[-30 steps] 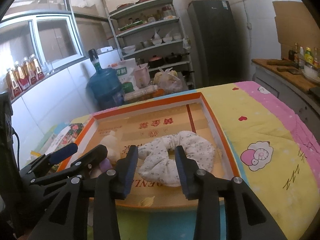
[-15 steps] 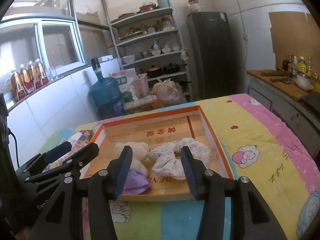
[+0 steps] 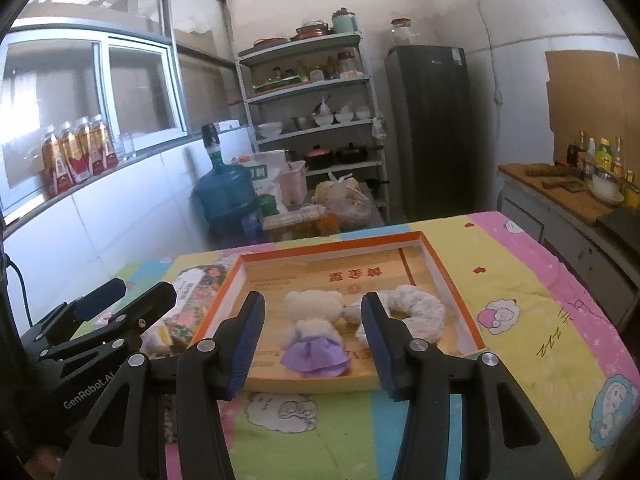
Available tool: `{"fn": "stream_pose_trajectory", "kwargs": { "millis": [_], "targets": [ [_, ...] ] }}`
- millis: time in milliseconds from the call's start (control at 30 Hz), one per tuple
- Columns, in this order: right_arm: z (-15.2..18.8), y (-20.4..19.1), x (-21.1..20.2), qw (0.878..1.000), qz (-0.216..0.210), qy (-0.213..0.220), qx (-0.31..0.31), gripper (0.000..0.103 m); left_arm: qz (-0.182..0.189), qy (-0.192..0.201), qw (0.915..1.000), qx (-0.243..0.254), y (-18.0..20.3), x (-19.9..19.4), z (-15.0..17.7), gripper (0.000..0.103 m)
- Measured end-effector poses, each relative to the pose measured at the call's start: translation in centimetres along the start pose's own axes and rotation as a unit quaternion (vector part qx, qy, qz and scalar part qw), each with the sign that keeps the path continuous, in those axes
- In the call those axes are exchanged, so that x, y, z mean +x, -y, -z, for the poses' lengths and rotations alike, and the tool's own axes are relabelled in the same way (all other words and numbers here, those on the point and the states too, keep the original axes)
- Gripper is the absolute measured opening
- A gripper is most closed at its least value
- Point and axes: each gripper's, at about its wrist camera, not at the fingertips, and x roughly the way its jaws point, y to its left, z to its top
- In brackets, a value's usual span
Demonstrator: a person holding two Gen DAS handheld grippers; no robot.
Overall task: Organize soft objects
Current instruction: 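Withdraw both tools from the box back toward the pile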
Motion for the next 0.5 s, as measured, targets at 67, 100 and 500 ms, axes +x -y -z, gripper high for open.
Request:
{"fn": "stream_pose_trajectory", "kwargs": {
  "millis": [67,100,500],
  "targets": [
    [0.0,-0.9,-0.4,1.000,-0.002,0.002,-0.004,0.052,-0.003,0.001,1.0000,-0.001,-0.7,-0.6,0.2,0.077],
    [0.1,-1.4,-0.6,1.000,-0.003,0.004,-0.006,0.052,-0.006,0.000,1.0000,-0.002,-1.2,-1.0,0.2,0.077],
    [0.7,-7.3,-2.1,0.999,-0.018,0.011,-0.029,0.056,-0.040,0.007,0.9991,-0.009,-6.0,-4.4,1.0,0.077]
  ]
}}
